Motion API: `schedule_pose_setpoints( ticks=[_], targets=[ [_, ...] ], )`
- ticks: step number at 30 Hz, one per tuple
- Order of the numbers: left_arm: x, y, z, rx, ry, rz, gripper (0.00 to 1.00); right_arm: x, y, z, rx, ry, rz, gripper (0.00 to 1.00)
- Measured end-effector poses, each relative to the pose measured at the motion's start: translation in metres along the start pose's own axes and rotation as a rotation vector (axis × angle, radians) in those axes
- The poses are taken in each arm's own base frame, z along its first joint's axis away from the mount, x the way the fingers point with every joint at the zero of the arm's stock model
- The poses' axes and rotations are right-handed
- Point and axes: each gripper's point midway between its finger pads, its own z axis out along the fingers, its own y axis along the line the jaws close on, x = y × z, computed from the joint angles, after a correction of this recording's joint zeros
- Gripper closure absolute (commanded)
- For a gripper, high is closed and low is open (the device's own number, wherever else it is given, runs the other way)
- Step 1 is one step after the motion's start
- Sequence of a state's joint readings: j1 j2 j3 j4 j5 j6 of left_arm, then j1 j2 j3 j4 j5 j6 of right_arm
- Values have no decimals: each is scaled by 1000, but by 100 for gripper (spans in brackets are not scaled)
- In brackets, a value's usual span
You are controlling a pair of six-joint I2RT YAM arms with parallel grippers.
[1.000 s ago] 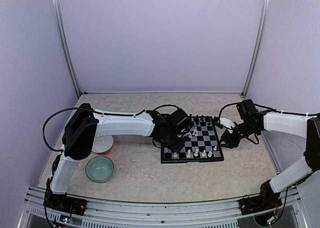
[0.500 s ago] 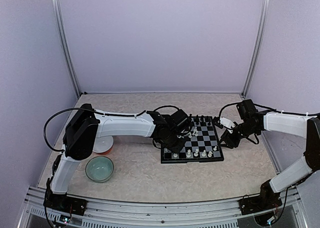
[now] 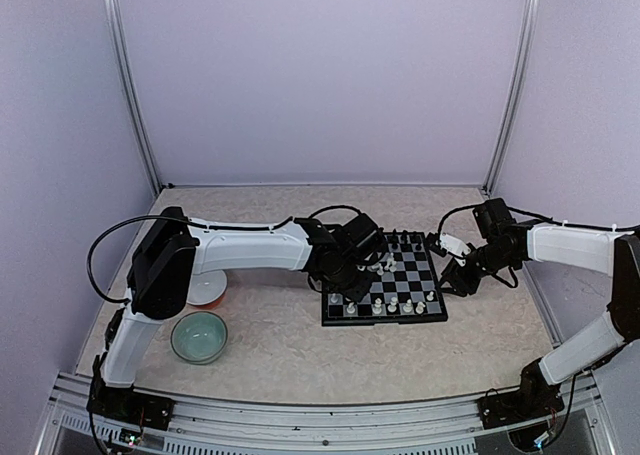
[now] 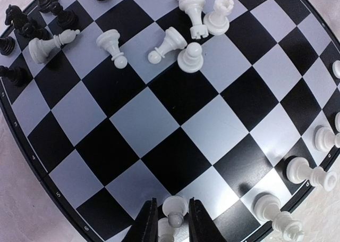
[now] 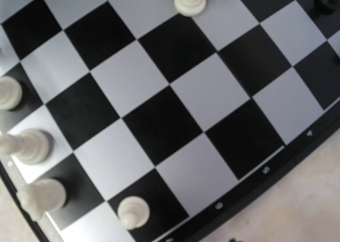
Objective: Set up the chess pieces on the board
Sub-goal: Move the pawn to c2.
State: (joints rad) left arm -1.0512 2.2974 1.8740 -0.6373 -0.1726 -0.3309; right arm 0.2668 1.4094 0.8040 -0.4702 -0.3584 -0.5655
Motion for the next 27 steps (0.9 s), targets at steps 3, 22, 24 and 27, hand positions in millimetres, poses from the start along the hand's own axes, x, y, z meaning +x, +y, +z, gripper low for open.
schedule_pose_setpoints(
  ticks=[3,22,24,27],
  targets=[
    [0,0,0,1,0,1,81,0,0,0,0,0,0,54],
    [-5,-17,4,38,-3,26,92,2,1,2,-5,7,0,54],
    [-4,-19,4,42,0,29,92,2,1,2,-5,7,0,54],
    [-3,-22,3,44,2,34,91,2,1,2,-6,7,0,54]
  ],
)
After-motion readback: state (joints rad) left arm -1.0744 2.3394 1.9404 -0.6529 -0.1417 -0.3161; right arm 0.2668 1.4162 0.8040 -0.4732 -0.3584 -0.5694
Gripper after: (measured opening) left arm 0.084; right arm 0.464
